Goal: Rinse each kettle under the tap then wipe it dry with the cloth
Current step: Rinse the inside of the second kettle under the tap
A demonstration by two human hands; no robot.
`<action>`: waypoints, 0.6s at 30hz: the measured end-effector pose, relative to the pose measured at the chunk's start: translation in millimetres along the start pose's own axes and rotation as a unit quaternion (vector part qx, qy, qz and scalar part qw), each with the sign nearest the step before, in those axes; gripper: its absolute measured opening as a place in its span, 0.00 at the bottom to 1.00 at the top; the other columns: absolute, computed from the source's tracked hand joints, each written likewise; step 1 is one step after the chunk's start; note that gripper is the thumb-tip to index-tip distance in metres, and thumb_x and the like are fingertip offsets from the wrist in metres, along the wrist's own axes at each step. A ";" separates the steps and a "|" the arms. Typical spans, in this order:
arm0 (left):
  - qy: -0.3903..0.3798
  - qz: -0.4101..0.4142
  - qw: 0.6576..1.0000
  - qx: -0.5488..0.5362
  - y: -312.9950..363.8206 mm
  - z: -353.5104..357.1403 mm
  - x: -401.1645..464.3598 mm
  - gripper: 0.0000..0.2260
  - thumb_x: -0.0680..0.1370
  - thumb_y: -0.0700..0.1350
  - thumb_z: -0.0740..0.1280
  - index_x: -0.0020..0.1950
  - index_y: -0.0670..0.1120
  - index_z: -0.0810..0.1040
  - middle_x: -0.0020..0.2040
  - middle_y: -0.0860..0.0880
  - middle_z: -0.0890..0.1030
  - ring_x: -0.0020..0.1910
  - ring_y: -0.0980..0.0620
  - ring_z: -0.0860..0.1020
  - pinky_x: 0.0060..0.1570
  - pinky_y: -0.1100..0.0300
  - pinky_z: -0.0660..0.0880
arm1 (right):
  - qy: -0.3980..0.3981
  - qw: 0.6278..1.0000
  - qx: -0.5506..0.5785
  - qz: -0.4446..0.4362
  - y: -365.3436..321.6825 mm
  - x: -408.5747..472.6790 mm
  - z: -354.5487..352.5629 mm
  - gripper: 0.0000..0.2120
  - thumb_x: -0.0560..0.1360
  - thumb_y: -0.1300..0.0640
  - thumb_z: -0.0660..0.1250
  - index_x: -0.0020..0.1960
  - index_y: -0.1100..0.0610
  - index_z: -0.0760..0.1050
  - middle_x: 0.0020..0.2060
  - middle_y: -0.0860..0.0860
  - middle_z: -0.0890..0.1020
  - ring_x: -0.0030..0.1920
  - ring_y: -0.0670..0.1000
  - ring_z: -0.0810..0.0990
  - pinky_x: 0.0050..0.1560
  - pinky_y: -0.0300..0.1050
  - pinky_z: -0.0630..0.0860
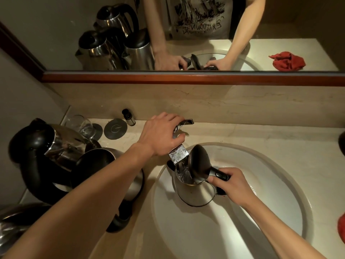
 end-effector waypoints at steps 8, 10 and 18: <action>0.001 -0.001 1.000 0.000 0.0 -0.1 0.0 0.32 0.72 0.64 0.50 0.70 0.52 0.73 0.66 0.54 0.77 0.61 0.49 0.73 0.54 0.53 0.69 | 0.005 1.000 0.000 0.005 1.9 -0.4 0.0 0.32 0.62 0.37 0.76 0.33 0.66 0.72 0.24 0.53 0.70 0.28 0.52 0.67 0.36 0.47 0.66; 0.000 -0.004 1.000 -0.002 -0.1 -0.8 0.2 0.32 0.72 0.64 0.50 0.70 0.52 0.72 0.66 0.54 0.77 0.62 0.49 0.73 0.54 0.53 0.69 | 0.003 1.000 0.001 0.002 1.2 -0.2 0.0 0.32 0.62 0.37 0.76 0.33 0.67 0.72 0.24 0.53 0.70 0.27 0.52 0.67 0.36 0.47 0.66; 0.002 -0.001 1.000 0.000 0.2 0.2 -0.1 0.31 0.73 0.64 0.50 0.70 0.52 0.72 0.66 0.54 0.77 0.62 0.50 0.73 0.53 0.54 0.68 | 0.003 1.000 -0.003 -0.005 0.4 -1.0 -0.4 0.30 0.62 0.38 0.75 0.32 0.66 0.72 0.24 0.52 0.71 0.27 0.52 0.68 0.36 0.48 0.66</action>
Point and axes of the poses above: each hand's wrist, its own x-axis towards the middle knuckle, its own z-axis out of the palm, y = z × x, the point moved 1 cm from there along x, towards the middle knuckle
